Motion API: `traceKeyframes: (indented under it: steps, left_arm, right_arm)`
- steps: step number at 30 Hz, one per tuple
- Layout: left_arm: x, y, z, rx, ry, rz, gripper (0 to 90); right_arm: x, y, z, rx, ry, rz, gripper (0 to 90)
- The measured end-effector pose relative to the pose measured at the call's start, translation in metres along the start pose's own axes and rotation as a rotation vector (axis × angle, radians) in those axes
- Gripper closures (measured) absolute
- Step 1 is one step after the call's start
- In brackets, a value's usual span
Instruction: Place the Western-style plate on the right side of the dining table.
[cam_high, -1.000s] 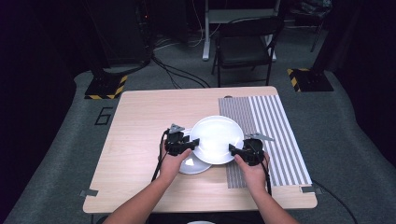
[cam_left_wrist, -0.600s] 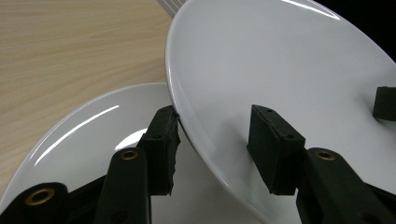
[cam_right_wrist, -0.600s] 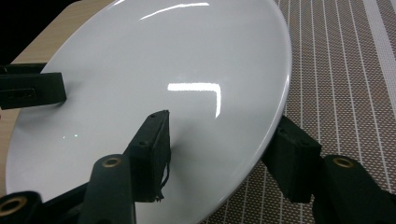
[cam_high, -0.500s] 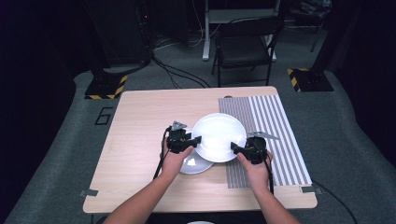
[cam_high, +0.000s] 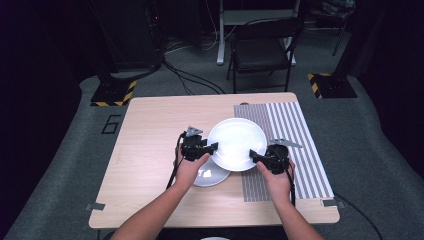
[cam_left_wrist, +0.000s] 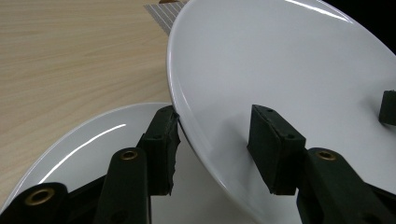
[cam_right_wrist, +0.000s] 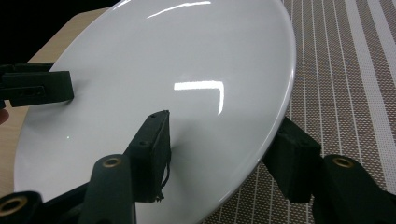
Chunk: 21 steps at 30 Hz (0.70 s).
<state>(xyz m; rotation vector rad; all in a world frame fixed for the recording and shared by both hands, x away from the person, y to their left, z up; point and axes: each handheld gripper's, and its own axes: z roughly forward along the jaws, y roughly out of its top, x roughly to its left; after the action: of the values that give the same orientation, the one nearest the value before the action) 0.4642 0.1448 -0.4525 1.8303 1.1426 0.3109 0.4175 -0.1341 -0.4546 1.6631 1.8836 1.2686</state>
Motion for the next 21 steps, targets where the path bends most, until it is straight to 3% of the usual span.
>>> traceKeyframes:
  steps: [21]
  left_arm:
    - [-0.017, 0.010, 0.014, 0.007, -0.042, 0.031, 52.6]
  right_arm:
    - [-0.014, 0.000, -0.016, -0.034, -0.040, 0.033, 43.2]
